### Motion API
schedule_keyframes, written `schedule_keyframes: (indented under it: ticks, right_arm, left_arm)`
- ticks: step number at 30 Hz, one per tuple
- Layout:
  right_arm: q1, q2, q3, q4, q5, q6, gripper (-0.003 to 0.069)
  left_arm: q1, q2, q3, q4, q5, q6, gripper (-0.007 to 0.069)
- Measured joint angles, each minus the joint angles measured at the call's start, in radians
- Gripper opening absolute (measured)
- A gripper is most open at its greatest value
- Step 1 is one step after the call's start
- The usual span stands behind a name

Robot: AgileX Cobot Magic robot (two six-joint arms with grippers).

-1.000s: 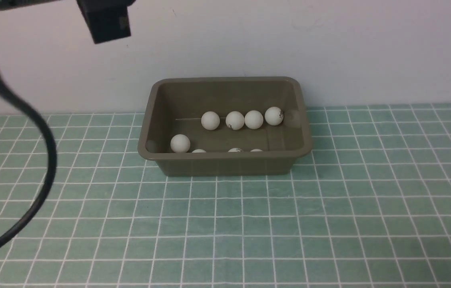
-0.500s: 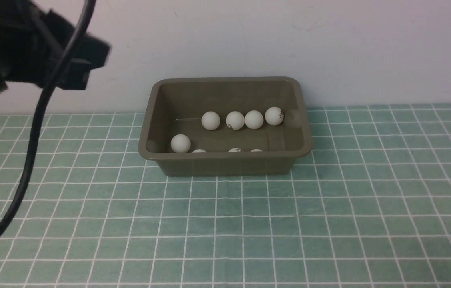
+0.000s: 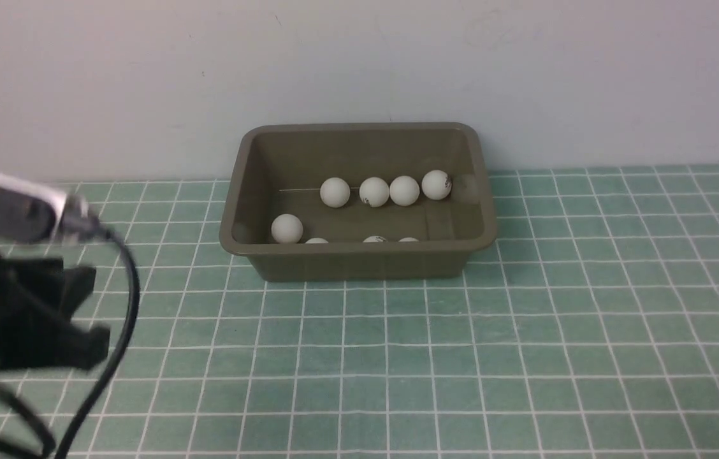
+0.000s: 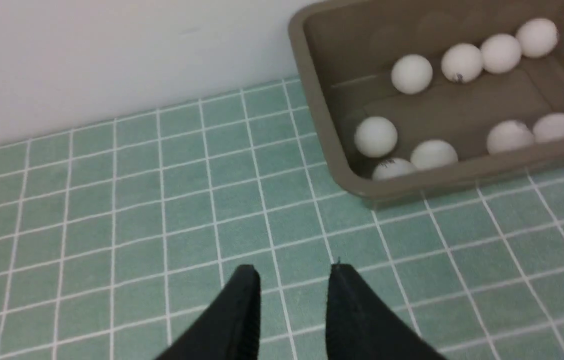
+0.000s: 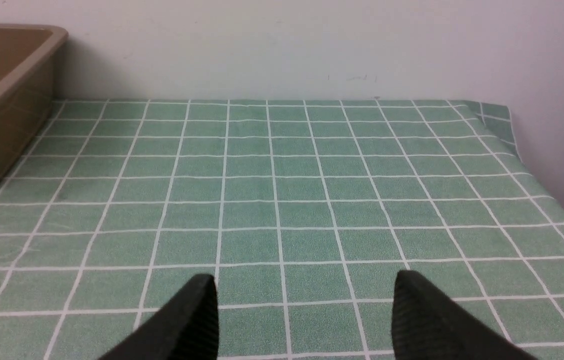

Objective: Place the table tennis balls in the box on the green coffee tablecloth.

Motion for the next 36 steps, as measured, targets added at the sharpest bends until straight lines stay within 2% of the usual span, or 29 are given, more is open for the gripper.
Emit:
schedule_keyframes:
  ticks: [2,3,6,14,20,36]
  right_arm:
    - [0.000,0.000,0.000,0.000,0.000,0.002,0.0429]
    - [0.000,0.000,0.000,0.000,0.000,0.002,0.0429]
    - [0.000,0.000,0.000,0.000,0.000,0.003,0.0429]
    - [0.000,0.000,0.000,0.000,0.000,0.003,0.0429]
    - [0.000,0.000,0.000,-0.004,0.001,0.003,0.0429]
    - [0.000,0.000,0.000,-0.004,0.001,0.003,0.0429]
  left_arm:
    - [0.000,-0.160,0.212,-0.045,-0.093,0.050,0.0174]
    - [0.000,-0.174,0.225,-0.046,-0.098,0.050,0.0174]
    - [0.000,-0.459,0.415,-0.056,-0.118,0.061,0.0174]
    - [0.032,-0.853,0.633,-0.110,-0.030,0.055,0.0174]
    - [0.067,-0.940,0.734,-0.143,0.012,0.053,0.0174]
    - [0.069,-0.940,0.739,-0.149,-0.019,0.061,0.0174]
